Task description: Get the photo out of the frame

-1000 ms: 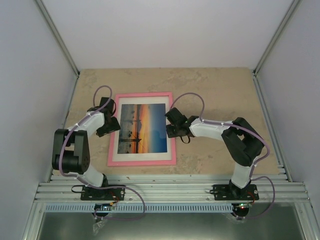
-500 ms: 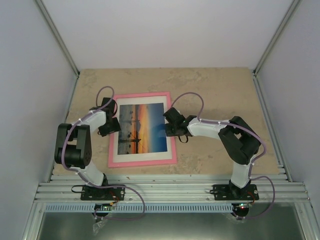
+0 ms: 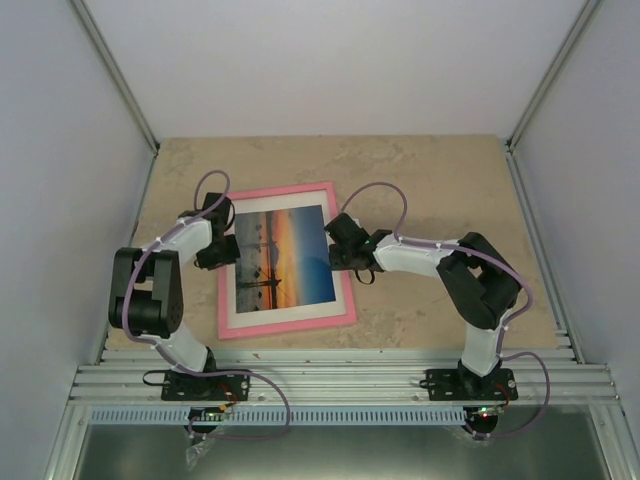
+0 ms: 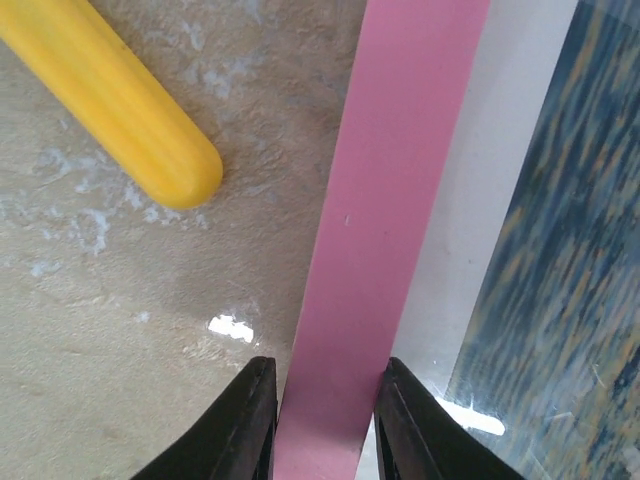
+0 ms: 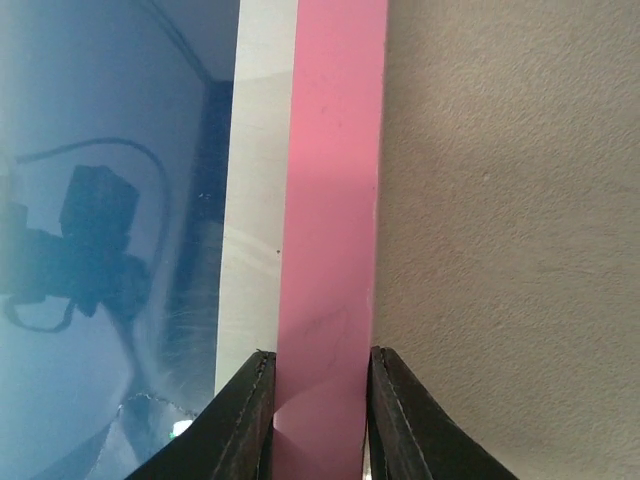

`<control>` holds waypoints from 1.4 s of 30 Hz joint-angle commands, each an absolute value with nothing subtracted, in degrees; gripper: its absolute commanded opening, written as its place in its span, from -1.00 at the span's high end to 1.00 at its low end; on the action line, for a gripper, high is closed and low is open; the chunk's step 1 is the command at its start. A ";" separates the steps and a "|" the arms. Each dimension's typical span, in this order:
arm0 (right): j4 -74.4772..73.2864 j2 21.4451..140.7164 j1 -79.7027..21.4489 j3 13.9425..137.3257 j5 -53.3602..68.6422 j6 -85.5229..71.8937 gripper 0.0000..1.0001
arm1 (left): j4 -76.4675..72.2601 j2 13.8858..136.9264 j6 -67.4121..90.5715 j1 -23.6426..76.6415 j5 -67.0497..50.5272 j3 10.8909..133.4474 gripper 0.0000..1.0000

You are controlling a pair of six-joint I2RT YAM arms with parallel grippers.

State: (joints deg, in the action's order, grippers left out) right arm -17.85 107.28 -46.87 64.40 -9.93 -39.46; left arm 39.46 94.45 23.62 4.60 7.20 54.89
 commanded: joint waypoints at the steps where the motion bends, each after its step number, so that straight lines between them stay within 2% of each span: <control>1: -18.86 104.63 -48.14 66.26 -10.02 -38.50 0.79 | 38.95 92.01 26.25 4.18 9.84 57.55 0.62; 13: -18.23 103.46 -48.70 66.42 -9.96 -36.92 0.98 | 41.44 86.98 27.40 4.13 7.86 59.40 0.73; 24: -20.71 99.00 -48.46 66.34 -10.96 -32.80 0.99 | 43.68 81.62 29.44 4.89 -1.14 60.46 0.92; 32: -24.70 92.91 -45.59 63.72 -11.78 -28.39 0.99 | 42.62 81.70 34.66 14.03 -6.52 63.43 0.96; 42: -26.99 82.54 -31.54 54.49 -17.05 -17.29 0.99 | 30.06 91.91 45.72 29.01 -14.08 72.26 1.00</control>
